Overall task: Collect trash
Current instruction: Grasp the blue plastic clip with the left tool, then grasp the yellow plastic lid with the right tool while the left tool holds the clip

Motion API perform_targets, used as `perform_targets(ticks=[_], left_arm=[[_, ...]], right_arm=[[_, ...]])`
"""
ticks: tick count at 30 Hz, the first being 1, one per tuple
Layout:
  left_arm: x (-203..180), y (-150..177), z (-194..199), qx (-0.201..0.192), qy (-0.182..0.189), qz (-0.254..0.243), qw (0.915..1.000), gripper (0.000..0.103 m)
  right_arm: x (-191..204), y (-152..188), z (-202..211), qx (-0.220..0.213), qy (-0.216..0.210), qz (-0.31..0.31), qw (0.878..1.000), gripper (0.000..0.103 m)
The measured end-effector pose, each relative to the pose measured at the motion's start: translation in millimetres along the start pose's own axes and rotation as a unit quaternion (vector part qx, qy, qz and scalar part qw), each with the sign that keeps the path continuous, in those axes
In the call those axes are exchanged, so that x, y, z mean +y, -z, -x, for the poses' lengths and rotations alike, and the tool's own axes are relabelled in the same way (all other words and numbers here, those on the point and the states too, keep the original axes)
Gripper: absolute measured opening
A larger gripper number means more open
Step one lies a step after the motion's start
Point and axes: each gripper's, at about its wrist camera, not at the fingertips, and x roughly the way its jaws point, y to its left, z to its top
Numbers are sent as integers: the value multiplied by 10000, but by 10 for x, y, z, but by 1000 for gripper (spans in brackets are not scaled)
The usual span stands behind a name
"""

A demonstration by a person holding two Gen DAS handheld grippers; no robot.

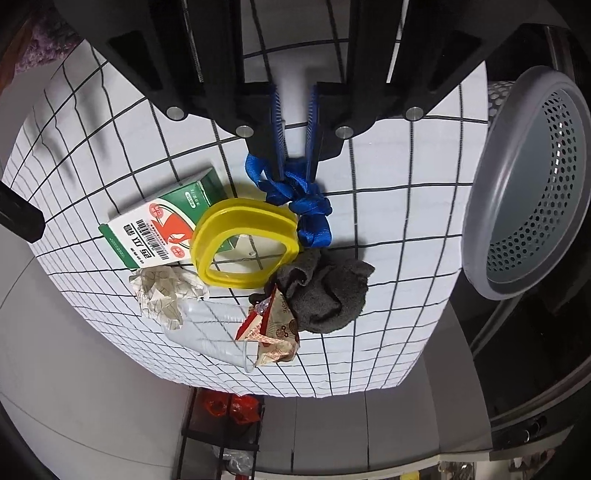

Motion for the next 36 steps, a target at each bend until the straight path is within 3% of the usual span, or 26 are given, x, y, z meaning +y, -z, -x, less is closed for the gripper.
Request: perform_targets(ticks=[9,15,23,36], left_arm=[[299,-85,307,-357,-302,131,9988,10],[569,-130,449,-529,-548,295,9967,10],[830,-138,511,-603,-767,505,9939,10],[906,-123,493,-537,-741,588,9941,10]], right_arm=[[345,-92,-179,81,-488,562,9972,63],[642,-112,-457,373,-663,1009,9920,63],[999,-91,-805,636,-469,1708,9821,63],[1121,-218,-1113,847,-257,2057,9746,66]])
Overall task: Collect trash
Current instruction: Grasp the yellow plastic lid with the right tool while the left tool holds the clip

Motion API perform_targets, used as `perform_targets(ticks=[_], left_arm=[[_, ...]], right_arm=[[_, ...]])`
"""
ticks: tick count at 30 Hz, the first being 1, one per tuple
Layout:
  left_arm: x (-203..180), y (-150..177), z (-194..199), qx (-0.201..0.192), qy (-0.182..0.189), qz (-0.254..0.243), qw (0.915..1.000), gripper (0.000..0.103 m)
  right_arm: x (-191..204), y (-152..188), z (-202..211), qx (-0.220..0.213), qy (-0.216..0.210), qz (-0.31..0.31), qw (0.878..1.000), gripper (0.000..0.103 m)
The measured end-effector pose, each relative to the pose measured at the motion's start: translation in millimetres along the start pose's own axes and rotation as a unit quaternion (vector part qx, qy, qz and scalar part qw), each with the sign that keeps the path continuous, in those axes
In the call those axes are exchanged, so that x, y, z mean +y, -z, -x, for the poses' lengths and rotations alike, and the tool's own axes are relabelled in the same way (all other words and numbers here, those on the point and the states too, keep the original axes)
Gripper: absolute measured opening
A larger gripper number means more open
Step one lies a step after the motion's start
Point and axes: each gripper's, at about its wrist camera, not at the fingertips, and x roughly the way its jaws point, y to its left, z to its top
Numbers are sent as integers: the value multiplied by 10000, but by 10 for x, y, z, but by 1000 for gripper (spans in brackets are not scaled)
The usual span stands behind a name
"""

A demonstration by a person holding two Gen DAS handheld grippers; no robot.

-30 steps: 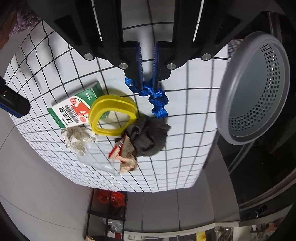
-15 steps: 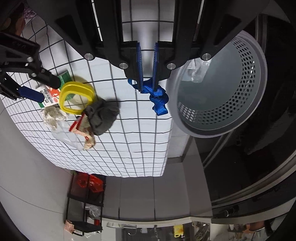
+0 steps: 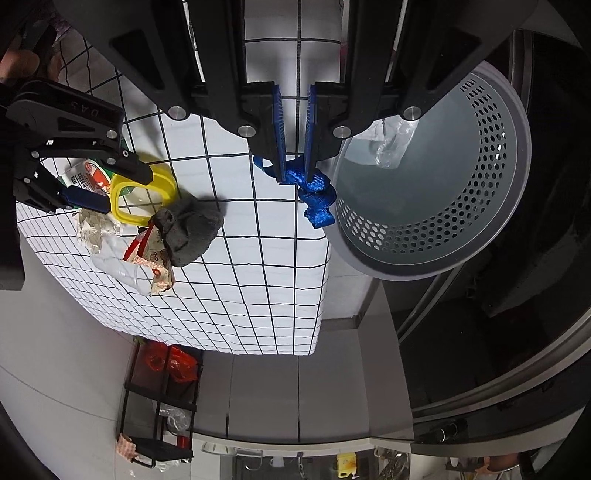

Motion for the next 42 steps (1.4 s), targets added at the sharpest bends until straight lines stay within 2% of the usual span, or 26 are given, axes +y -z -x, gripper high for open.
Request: perform_targets(ticks=[14,23,28,42], left_arm=[[-9,13,-33,48,6,7,10000,10],[-15,11,-64,86,13,13,10000,10],[1,-7,-65,93,45,70,9999,10],[184,-50,113,-138,4,251,9996,10]], right_arm=[[-104,-110,-163,288,-262,120,9992,73],[-13,-107,-238,327,-266,370,9984,72],[26,-82,-114,145,-266,408,9987,70],[103,-53,493,-435,-480,-25,9979,69]])
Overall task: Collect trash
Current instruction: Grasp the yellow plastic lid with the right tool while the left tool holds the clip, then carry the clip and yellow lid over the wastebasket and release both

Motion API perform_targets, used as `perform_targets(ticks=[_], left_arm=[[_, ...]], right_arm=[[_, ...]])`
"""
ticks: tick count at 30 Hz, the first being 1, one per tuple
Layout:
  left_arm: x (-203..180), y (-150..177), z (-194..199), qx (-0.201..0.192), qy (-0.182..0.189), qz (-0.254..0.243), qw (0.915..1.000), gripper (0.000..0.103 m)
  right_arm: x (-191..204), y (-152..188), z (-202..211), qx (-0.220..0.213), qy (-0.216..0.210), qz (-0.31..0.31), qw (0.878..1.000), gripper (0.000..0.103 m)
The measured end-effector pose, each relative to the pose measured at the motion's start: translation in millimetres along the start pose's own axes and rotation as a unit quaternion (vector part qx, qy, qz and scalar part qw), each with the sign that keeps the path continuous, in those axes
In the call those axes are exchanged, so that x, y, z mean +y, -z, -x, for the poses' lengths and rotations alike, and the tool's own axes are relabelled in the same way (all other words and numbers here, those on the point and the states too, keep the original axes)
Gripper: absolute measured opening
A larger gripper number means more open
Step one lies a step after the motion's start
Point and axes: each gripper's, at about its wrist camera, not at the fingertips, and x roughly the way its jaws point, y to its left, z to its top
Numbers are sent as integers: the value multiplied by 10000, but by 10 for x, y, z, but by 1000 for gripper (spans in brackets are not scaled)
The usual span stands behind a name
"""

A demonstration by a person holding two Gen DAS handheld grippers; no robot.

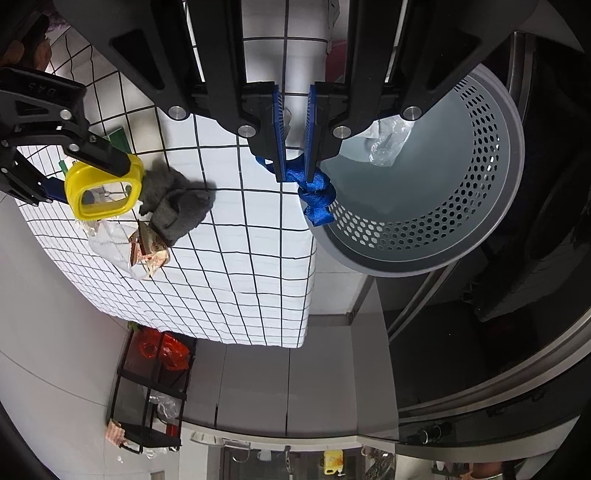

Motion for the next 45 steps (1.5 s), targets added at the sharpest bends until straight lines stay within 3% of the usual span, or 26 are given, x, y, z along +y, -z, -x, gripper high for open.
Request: perform_targets(ticks=[8,18,22,27,33,45], left_arm=[[223,-29,185,-148,-81,170,9997,10],[737,-174,390,-305,-491,280,9979,10],[997,-208,381,-291,-816,230,9960,10],[1295,-200,245,-101,-893,442,9950,10],[1462,-106,8,295,-777,651,9944,10],[1611,-62,-118,552,-725,952,9913,11]], right_arm=[[258,-197,192,-398,-391,-263,9981,69],[810,-538,-63,-513,-1018,-185,9933,69],[1016,-650,-227,-461,-1222,-121,9914,69],[1190,-716,-461,-262,-1367,-81,9902,69],[1298,-786,-746,54,-1424,-123,9897,70],[1414,-823,-1084,389,-1505,-122,9878,70]])
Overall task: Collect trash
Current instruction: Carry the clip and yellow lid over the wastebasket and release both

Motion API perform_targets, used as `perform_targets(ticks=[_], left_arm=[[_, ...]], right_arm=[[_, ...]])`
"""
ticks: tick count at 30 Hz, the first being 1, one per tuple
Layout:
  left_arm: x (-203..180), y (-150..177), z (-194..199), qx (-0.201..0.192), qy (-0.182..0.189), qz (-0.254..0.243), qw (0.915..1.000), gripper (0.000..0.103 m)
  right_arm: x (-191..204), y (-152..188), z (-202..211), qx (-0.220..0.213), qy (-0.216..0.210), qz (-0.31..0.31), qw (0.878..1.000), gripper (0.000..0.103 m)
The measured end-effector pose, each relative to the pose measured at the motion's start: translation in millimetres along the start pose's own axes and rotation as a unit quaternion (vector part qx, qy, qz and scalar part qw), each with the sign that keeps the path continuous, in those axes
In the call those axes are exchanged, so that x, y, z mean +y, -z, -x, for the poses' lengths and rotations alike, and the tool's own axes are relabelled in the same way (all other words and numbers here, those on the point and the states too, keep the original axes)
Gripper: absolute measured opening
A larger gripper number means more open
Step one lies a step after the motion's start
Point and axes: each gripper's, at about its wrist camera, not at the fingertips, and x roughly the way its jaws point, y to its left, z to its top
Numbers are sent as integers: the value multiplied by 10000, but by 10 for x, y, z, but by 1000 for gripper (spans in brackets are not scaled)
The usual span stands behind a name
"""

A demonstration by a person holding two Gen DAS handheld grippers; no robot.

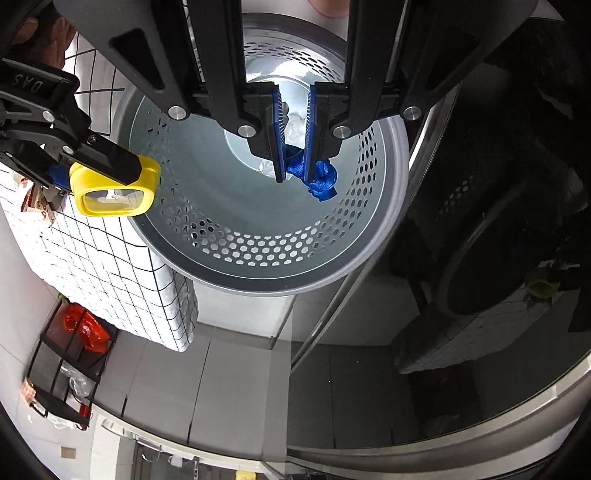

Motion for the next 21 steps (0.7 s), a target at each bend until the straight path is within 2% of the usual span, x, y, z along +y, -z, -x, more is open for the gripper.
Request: perform_targets(ticks=[10,13,15,17,21], left_arm=[[42,0,-46,51,-93,36,9999,13],[46,5,-50,71,-141,52,9999,26],[52,7,-19,-6,-168,76,9998,45],[59,6,14,-95,-179,79,9998,48],[55,1,23,-112,-200,76,9997,48]], right_arm=[[-7,-13,-18,-11,-53,-50,10000,72],[-25,-10,18,-66,-81,-120,9999,76],[-37,-7,45,-103,-88,-157,9998,77],[-48,-3,54,-117,-72,-157,9998,77],[-55,12,61,-120,-58,-130,9998,77]])
